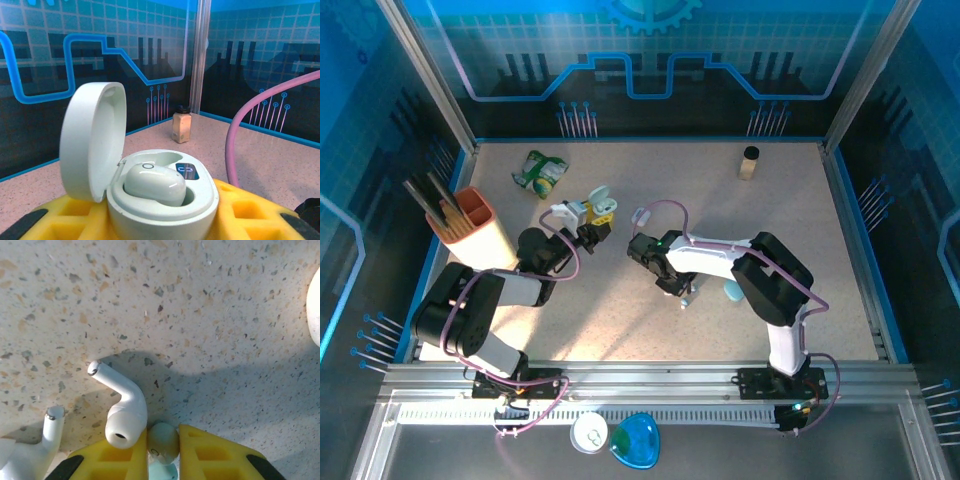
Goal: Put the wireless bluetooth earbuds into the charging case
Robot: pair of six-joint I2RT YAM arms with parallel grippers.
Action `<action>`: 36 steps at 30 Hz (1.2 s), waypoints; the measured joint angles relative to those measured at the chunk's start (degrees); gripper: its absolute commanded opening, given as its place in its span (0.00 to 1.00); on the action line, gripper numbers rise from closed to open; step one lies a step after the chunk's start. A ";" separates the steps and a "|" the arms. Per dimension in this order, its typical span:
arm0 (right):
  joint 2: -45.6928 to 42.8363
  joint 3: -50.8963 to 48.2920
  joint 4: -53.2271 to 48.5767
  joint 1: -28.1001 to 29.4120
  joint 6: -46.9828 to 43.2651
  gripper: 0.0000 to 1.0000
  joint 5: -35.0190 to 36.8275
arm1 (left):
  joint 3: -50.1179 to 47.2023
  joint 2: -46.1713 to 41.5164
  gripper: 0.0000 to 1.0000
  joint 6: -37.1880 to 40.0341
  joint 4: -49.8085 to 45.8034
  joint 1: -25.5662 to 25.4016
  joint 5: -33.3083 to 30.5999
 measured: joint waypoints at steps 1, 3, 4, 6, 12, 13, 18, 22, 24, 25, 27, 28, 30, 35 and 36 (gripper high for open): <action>-0.11 0.00 -0.02 -0.04 0.00 0.21 -0.02 | 0.00 0.02 0.38 0.00 0.00 0.00 0.02; -1.01 -0.09 0.02 -0.35 0.13 0.21 -0.61 | 0.00 0.02 0.38 -0.02 0.00 0.00 0.44; -1.75 -0.20 0.09 -0.59 0.24 0.21 -0.98 | 0.00 0.02 0.38 0.00 0.00 0.00 0.81; -5.03 -1.09 0.46 -1.92 0.70 0.21 -2.73 | 0.00 0.02 0.38 0.00 0.00 0.00 2.08; -19.08 -4.31 2.27 -8.76 1.27 0.21 -9.77 | 0.02 0.02 0.35 -0.59 0.00 0.04 7.21; -21.11 -4.70 2.69 -9.97 1.25 0.21 -11.30 | 0.04 0.02 0.35 -1.14 -0.02 0.04 8.26; -32.00 -5.46 4.90 -16.72 1.05 0.22 -24.50 | 1.31 0.46 0.35 -3.10 -0.02 -0.68 14.56; -36.65 -5.40 6.54 -18.40 1.03 0.22 -35.23 | 3.63 1.42 0.35 -5.18 0.02 -2.71 19.28; -37.86 -5.31 7.34 -18.45 1.09 0.21 -40.46 | 4.66 2.10 0.34 -6.05 0.07 -4.04 21.18; -38.36 -5.29 7.87 -18.45 1.11 0.22 -43.06 | 5.09 2.56 0.34 -6.32 0.09 -4.68 22.08; -38.84 -5.27 8.98 -18.45 1.49 0.21 -47.91 | 5.99 3.65 0.34 -7.13 0.11 -5.81 23.56; -38.91 -5.27 9.62 -18.45 1.68 0.21 -50.01 | 6.51 4.28 0.34 -7.50 0.07 -6.43 24.37; -38.97 -5.27 10.86 -18.45 2.38 0.21 -53.51 | 7.54 5.44 0.34 -8.04 0.09 -7.48 25.83; -39.19 -5.27 13.44 -18.45 3.67 0.21 -58.82 | 9.29 7.76 0.34 -9.51 0.02 -9.38 28.39; -39.19 -5.27 13.70 -18.45 3.80 0.21 -59.25 | 9.46 8.00 0.34 -9.64 0.04 -9.68 28.65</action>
